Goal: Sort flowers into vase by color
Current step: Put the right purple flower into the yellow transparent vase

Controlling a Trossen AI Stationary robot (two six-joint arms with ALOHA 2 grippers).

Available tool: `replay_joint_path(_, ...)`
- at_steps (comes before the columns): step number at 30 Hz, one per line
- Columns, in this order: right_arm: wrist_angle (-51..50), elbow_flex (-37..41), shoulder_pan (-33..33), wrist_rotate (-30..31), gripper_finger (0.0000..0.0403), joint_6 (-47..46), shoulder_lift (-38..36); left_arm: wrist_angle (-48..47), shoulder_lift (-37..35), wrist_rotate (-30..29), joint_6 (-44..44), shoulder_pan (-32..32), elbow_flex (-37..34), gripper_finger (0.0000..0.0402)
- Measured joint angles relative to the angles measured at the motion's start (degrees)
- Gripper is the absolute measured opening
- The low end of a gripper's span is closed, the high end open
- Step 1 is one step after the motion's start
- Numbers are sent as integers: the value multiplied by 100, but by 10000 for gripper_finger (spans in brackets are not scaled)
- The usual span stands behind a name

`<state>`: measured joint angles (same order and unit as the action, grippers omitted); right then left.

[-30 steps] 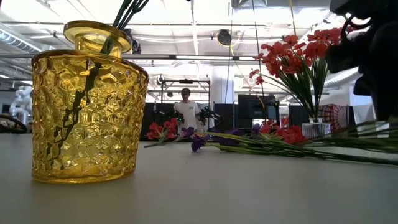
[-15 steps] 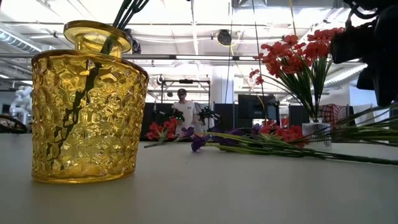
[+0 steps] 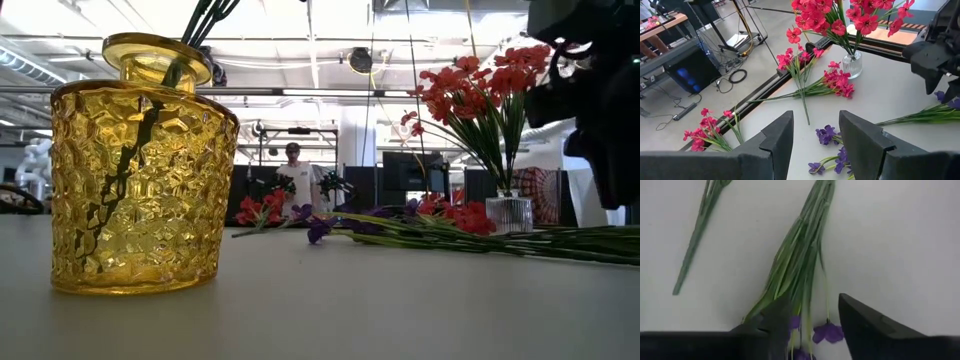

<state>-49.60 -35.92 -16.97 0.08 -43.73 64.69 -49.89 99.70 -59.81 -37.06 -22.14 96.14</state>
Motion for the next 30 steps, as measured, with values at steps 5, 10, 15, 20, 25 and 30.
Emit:
replay_joint_path(5, 346, 0, 0, -4, 199, 136, 379, 2, 0, -2, 0, 1, 1, 167)
replay_joint_path(10, 591, 0, -1, -16, 230, 269, 727, 2, 0, -1, 0, 1, 0, 167)
replay_joint_path(15, 665, 0, -1, -17, 249, 315, 1091, 2, 0, -1, 0, -1, 0, 167)
replay_joint_path(20, 841, 0, 0, -45, 253, 415, 1418, 2, 0, -1, 0, 0, 0, 167)
replay_joint_path(25, 895, -6, 0, -63, 251, 438, 1534, 4, 0, 0, 0, 1, 0, 167)
replay_joint_path(30, 895, -9, 0, -143, 211, 429, 1523, 2, 0, 0, 0, -1, 0, 167)
